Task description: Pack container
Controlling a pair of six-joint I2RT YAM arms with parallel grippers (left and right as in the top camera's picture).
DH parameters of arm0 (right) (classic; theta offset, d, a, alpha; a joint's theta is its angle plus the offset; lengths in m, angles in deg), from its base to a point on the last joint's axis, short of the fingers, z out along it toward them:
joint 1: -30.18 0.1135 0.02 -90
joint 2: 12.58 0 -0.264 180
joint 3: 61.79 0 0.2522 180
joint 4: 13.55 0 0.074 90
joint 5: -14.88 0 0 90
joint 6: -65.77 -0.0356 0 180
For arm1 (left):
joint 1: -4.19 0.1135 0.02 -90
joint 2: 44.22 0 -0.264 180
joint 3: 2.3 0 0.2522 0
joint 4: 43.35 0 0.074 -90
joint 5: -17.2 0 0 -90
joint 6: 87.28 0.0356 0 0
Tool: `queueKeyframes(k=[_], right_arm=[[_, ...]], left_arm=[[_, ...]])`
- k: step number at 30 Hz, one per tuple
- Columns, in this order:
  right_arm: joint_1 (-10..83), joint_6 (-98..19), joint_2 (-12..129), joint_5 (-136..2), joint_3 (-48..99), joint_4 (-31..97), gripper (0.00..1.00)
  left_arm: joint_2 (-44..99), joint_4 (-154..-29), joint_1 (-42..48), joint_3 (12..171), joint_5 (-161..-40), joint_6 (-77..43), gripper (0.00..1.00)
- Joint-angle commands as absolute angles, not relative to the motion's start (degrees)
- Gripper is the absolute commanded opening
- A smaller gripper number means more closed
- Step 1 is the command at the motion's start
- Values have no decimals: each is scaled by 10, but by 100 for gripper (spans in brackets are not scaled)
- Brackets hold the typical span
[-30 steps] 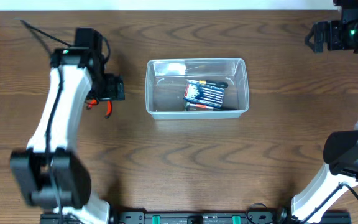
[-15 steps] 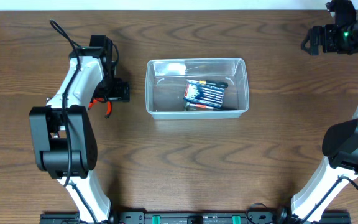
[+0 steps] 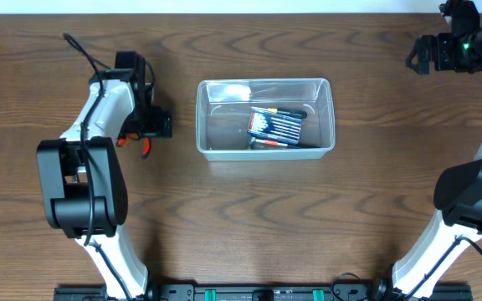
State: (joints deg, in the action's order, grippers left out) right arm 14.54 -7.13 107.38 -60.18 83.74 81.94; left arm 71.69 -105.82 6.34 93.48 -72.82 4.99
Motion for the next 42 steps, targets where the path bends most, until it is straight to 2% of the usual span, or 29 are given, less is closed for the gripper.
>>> queueKeyframes(k=[1, 21, 25, 30, 34, 37, 42], right_arm=[[145, -79, 1079, -603, 837, 821, 99], [145, -79, 1079, -603, 837, 824, 99], [145, -79, 1079, -603, 837, 824, 99], [145, -79, 1079, -603, 837, 824, 99], [145, -79, 1079, -603, 837, 825, 99], [145, -79, 1079, -603, 837, 825, 99], [145, -79, 1079, -603, 837, 825, 99]], left_arm=[[718, -1053, 70, 910, -737, 59, 98], [723, -1008, 70, 873, -736, 48, 100], [724, -1002, 70, 873, -736, 13, 94], [724, -1003, 70, 873, -736, 4, 73], [724, -1003, 70, 873, -736, 4, 52], [724, -1003, 70, 873, -736, 4, 46], [724, -1000, 70, 873, -736, 5, 21]])
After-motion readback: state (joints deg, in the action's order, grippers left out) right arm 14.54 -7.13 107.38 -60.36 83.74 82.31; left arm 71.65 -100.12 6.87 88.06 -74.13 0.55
